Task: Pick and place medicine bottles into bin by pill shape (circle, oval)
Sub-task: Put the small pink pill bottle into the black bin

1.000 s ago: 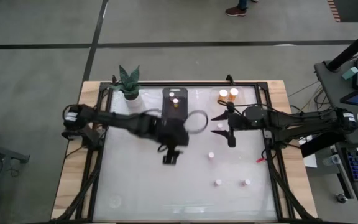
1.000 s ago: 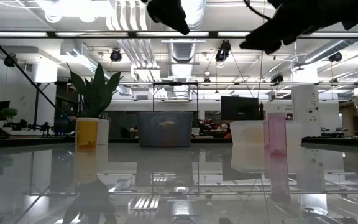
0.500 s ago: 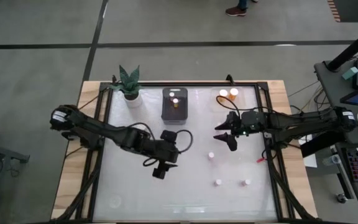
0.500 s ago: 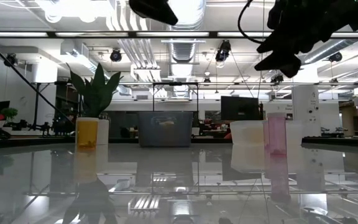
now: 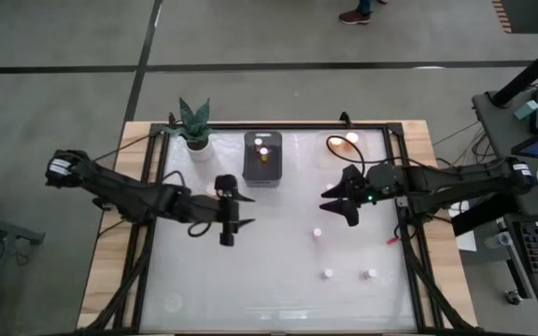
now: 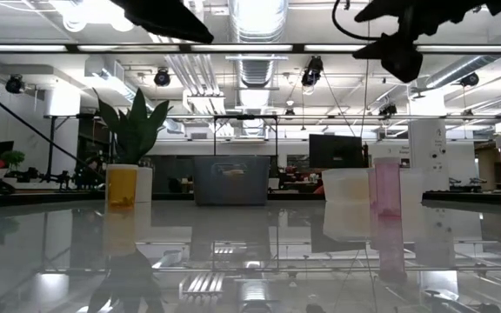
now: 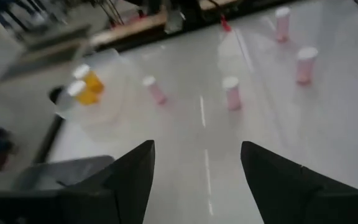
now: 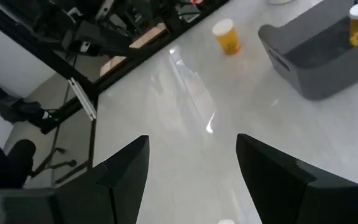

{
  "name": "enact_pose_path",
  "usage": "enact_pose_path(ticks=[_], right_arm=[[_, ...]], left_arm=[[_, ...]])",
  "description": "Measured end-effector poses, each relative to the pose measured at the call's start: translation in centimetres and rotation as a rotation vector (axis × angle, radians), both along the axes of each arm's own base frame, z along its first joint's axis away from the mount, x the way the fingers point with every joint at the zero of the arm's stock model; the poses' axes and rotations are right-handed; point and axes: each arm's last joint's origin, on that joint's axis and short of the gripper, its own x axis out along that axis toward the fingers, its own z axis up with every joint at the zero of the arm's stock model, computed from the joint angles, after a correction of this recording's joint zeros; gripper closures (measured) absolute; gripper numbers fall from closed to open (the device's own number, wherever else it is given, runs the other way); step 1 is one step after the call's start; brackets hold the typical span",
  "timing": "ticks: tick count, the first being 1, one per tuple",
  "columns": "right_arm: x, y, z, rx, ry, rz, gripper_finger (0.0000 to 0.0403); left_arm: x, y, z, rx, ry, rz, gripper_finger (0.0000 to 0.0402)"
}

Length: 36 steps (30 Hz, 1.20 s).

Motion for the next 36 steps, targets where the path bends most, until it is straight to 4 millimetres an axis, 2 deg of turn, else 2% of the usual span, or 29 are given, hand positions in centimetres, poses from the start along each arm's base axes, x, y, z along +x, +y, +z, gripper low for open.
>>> enact_pose_path(ticks=[5, 10, 15, 21, 28, 36], right_arm=[[0.2, 0.0, 1.0, 0.056, 0.034, -0.037, 0.0170], [1.5, -0.1, 1.0, 0.081, 0.083, -0.083, 0.0170], [3.6, -0.9, 0.5, 0.060, 0.180, -0.123, 0.0170], [6.6, -2.1, 0.0, 0.030, 0.316, -0.160, 0.0170], [8.9, -2.7, -1.0, -0.092, 0.596, -0.293, 0.0170], [8.8, -3.0, -2.8, -0.114, 0.899, -0.485, 0.0170]], left_arm=[[-1.6, 1.3, -0.2, 0.040, -0.098, 0.006, 0.0178], [-2.7, 2.8, -0.6, 0.083, -0.154, 0.043, 0.0178], [-3.4, 4.0, -1.0, 0.106, -0.166, 0.095, 0.0178], [-4.0, 4.5, -1.6, 0.137, -0.150, 0.113, 0.0178], [-4.7, 4.6, -1.5, 0.145, -0.156, 0.122, 0.0178], [-5.4, 4.7, -2.0, 0.148, -0.115, 0.120, 0.0178]])
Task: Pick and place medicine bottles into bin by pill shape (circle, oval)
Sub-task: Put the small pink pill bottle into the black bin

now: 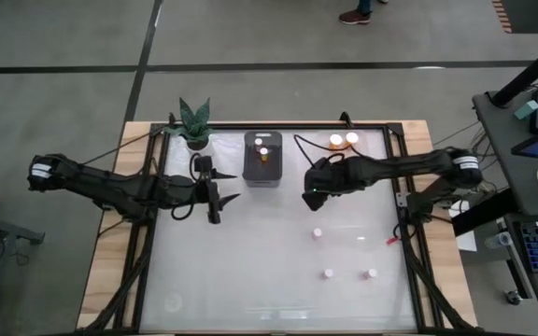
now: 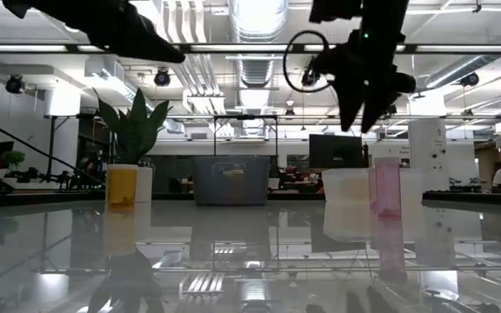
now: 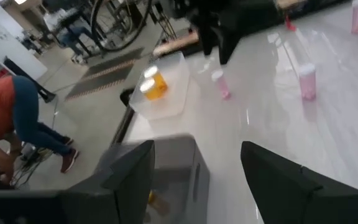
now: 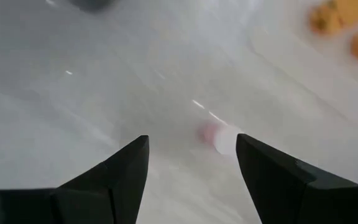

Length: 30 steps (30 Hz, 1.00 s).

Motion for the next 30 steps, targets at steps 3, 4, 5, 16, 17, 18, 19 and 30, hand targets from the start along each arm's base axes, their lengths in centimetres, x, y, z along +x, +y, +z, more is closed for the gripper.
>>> enact_pose_path(ticks=[3, 4, 5, 16, 17, 18, 19, 30], right_arm=[[-0.4, 0.0, -0.5, 0.011, 0.067, -0.055, 0.0170], [-0.6, 0.0, -0.6, 0.013, 0.077, -0.073, 0.0170], [-0.7, 0.0, -0.6, 0.013, 0.084, -0.092, 0.0170], [-1.1, -0.1, -0.1, -0.019, 0.052, -0.143, 0.0140], [-1.1, -0.1, -0.1, -0.030, 0.052, -0.146, 0.0132], [-1.1, -0.2, -0.2, -0.040, 0.052, -0.156, 0.0125], [-1.2, -0.2, -0.3, -0.051, 0.052, -0.168, 0.0118], [-1.4, -0.4, -3.5, -0.060, 0.007, -0.216, 0.0090]], left_arm=[[-0.1, 0.0, -0.1, 0.002, 0.020, 0.000, 0.0178], [-0.2, 0.0, -0.2, 0.003, 0.033, 0.001, 0.0178], [-0.3, 0.0, -0.2, 0.003, 0.034, 0.001, 0.0178], [-1.2, 0.2, 0.2, -0.020, 0.017, 0.012, 0.0178], [-1.3, 0.2, 0.3, -0.021, 0.013, 0.012, 0.0178], [-1.4, 0.2, 0.3, -0.021, 0.010, 0.012, 0.0178], [-1.4, 0.2, 0.3, -0.021, 0.009, 0.012, 0.0178], [-3.2, 0.4, 0.2, -0.025, -0.048, 0.009, 0.0178]])
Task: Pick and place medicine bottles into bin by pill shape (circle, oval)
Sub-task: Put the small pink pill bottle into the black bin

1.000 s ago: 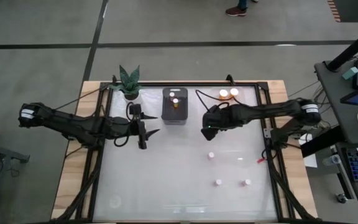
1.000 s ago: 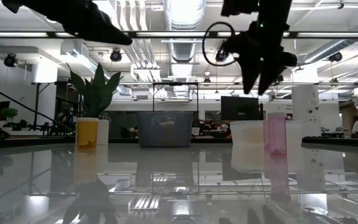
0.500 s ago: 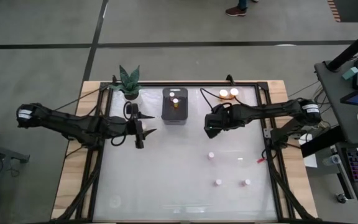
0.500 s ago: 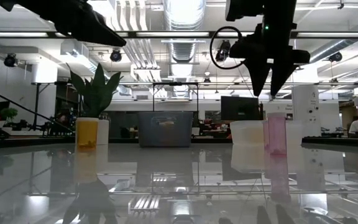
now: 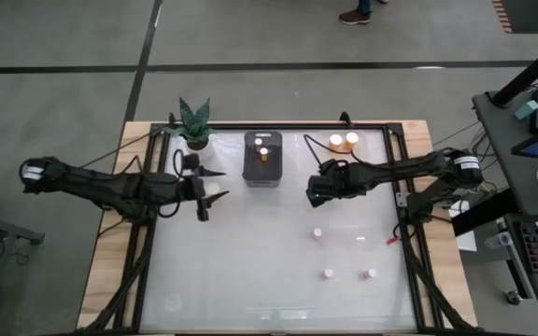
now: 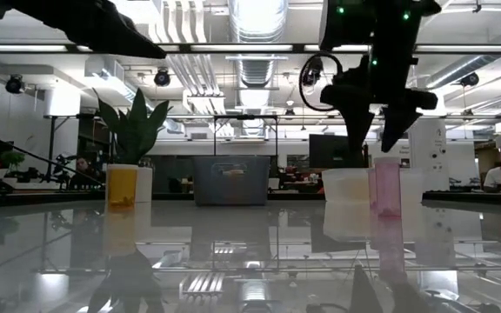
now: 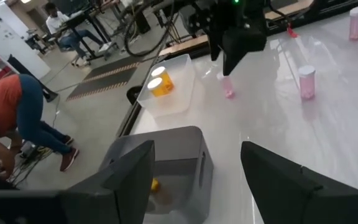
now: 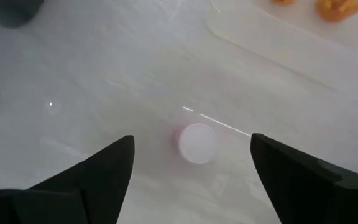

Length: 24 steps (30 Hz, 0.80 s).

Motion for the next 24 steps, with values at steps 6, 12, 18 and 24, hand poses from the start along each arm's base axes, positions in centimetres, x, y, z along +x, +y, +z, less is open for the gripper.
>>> enact_pose_path(ticks=[6, 12, 18, 24], right_arm=[[-0.6, 0.0, -1.3, -0.013, 0.010, -0.043, 0.0108], [-0.8, 0.0, -2.7, -0.022, -0.025, -0.058, 0.0124], [-0.7, -0.1, -3.0, -0.030, -0.050, -0.059, 0.0151], [-1.0, -0.1, -3.3, -0.026, -0.043, -0.081, 0.0188]], left_arm=[[-1.1, 0.2, 0.3, -0.008, -0.050, 0.000, 0.0178], [-1.4, 0.2, 0.4, -0.010, -0.060, 0.001, 0.0178], [-1.3, 0.2, 0.1, -0.006, -0.045, 0.000, 0.0178], [-1.4, 0.2, 0.0, -0.002, -0.045, -0.001, 0.0178]])
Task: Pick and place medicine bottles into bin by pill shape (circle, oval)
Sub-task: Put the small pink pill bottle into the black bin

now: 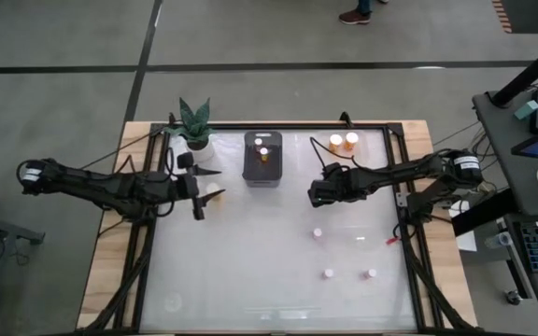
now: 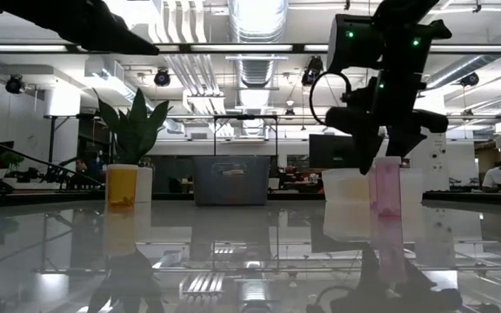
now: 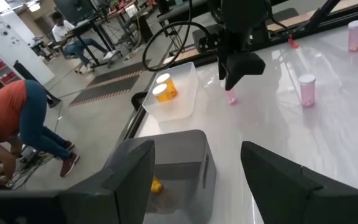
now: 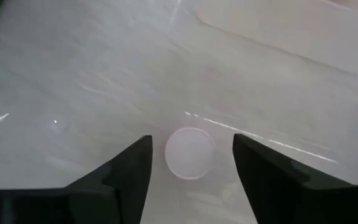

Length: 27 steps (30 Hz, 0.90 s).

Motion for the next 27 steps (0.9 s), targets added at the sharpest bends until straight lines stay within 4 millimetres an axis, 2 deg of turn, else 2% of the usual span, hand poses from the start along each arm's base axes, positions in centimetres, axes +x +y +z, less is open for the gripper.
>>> enact_pose_path(ticks=[17, 23, 27], right_arm=[[0.1, 0.0, -0.2, -0.002, -0.015, 0.002, 0.0301], [0.2, 0.0, 0.1, 0.002, -0.018, 0.015, 0.0293], [0.7, 0.0, 1.3, 0.000, -0.039, 0.048, 0.0291]], left_arm=[[-0.1, 0.0, 0.1, 0.000, -0.005, 0.000, 0.0178], [-0.2, 0.0, -0.3, 0.010, 0.001, -0.002, 0.0178], [-0.4, 0.1, -0.6, 0.021, -0.016, -0.005, 0.0178]])
